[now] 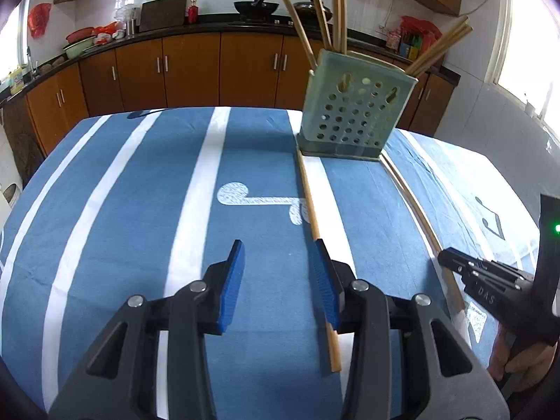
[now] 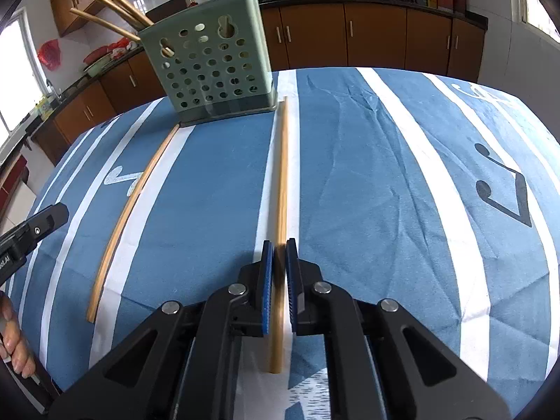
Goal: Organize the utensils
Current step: 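Lower both open grippers onto the last wooden chopsticks on the cloth, then close both grippers on one wooden chopstick each and lift them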
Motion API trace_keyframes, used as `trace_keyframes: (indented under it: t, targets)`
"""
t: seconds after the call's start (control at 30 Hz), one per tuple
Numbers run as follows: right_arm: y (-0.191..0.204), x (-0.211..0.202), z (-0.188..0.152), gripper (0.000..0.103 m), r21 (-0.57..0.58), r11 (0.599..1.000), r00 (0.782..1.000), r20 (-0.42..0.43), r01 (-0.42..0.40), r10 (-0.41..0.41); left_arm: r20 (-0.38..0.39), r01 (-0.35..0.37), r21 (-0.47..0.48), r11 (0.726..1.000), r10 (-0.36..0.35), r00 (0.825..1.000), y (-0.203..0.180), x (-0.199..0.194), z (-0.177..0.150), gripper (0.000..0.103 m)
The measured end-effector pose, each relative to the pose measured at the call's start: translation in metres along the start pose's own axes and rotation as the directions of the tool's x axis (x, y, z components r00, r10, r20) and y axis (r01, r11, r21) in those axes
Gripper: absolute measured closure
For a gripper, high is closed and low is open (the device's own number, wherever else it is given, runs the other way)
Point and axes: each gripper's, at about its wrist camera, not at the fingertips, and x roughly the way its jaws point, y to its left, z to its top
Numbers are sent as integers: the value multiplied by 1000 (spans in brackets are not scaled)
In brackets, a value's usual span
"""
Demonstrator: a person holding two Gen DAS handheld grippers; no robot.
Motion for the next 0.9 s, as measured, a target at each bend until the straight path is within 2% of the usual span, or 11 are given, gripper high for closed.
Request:
trace_keyframes:
  t: [0.23, 0.43, 0.5, 0.57, 0.63, 0.9]
  targets:
    - [-59, -3, 14, 95, 170, 977, 991, 9, 127, -131, -43, -3, 46, 999, 5, 999, -21, 16, -3, 59]
    - [-83, -5, 17, 95, 217, 968, 992, 5, 125, -129, -97, -24, 74, 997, 32, 995, -35, 40, -7, 60]
    - [-82, -6, 15, 95, 214, 970, 992, 6, 119, -123, -109, -45, 82, 996, 54, 993, -37, 48, -9, 68]
    - [-81, -5, 16, 95, 202, 973, 993, 8, 114, -118, -108, -72, 80, 994, 81, 991, -36, 52, -10, 84]
    - [-76, -4, 17, 95, 178, 978, 994, 9, 108, -112, -102, -91, 74, 993, 98, 990, -33, 54, -8, 94]
    - [-56, 2, 22, 95, 57, 995, 996, 20, 87, -88, -100, -162, -12, 987, 160, 982, 13, 60, 10, 95]
